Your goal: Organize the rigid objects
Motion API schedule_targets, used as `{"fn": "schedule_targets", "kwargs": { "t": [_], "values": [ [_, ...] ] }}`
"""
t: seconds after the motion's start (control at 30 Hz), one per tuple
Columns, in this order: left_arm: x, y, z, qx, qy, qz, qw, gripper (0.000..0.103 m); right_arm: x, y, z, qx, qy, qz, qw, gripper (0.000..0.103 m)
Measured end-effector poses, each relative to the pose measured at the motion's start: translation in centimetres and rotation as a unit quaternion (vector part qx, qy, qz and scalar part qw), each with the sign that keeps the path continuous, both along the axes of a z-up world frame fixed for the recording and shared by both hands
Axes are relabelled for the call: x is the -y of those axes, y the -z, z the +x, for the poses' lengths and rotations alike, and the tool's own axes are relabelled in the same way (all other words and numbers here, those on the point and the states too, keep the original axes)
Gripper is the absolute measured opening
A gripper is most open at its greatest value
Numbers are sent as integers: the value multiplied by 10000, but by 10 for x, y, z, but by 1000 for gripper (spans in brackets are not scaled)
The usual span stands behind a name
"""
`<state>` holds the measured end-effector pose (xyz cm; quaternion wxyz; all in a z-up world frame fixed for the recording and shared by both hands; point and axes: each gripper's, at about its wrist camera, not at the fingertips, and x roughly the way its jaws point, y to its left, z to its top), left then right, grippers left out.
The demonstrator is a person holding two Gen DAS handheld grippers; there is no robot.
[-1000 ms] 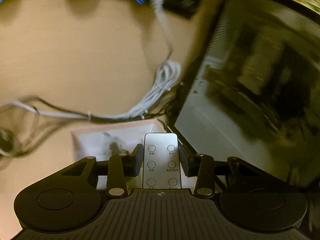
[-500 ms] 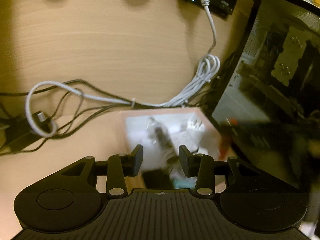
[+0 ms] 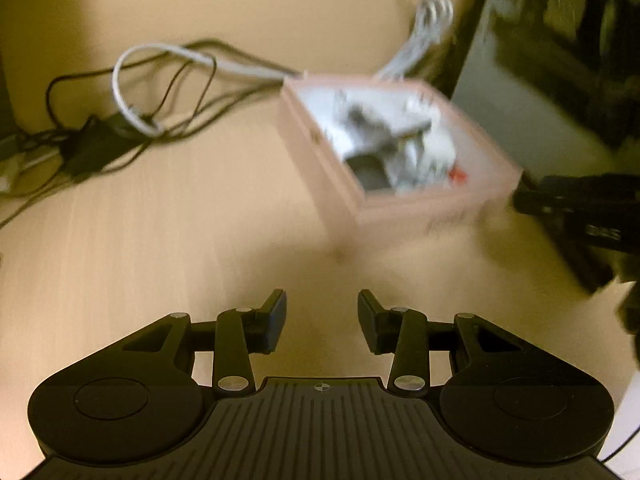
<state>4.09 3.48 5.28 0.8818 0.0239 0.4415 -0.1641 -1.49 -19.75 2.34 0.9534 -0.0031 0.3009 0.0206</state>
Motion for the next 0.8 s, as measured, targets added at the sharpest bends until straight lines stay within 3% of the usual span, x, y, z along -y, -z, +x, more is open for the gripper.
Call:
{"fn": "schedule_targets", "kwargs": {
  "t": [0.07, 0.2, 0.27, 0.33, 0.37, 0.4, 0.5, 0.6, 0.7, 0.8],
  "values": [
    [5, 9, -9, -23, -69, 265, 9996, 43, -4, 12, -15, -138, -1, -117, 9998, 53],
    [13, 25, -25, -276, -282, 508, 9979, 45, -6, 36, -30, -604, -99, 142, 9980, 53],
    [19, 27, -34, -63, -306, 624, 9976, 46, -9, 42, -34, -624, -189, 143, 9978, 54],
    [20, 28, -36, -103, -497, 409, 9979, 55, -11, 49, -38, -647, -174, 108, 9977, 60],
    [22, 28, -36, -109, -535, 321, 9980, 65, -11, 54, -37, -725, -136, 172, 9971, 63],
    [24, 30, -37, -92, -550, 282, 9980, 74, -11, 57, -36, -806, -141, 252, 9963, 63],
    [36, 34, -42, 27, -610, 299, 9977, 89, -13, 67, -35, -842, -118, 298, 9959, 73],
    [44, 38, -44, 225, -776, 292, 9963, 95, -16, 71, -35, -765, -89, 199, 9968, 83],
    [50, 44, -48, 541, -1114, 341, 9917, 95, -11, 78, -31, -710, 156, 225, 9971, 102],
    [58, 48, -52, 834, -1252, 419, 9877, 95, -5, 80, -30, -625, 239, 275, 9974, 103]
  ]
}}
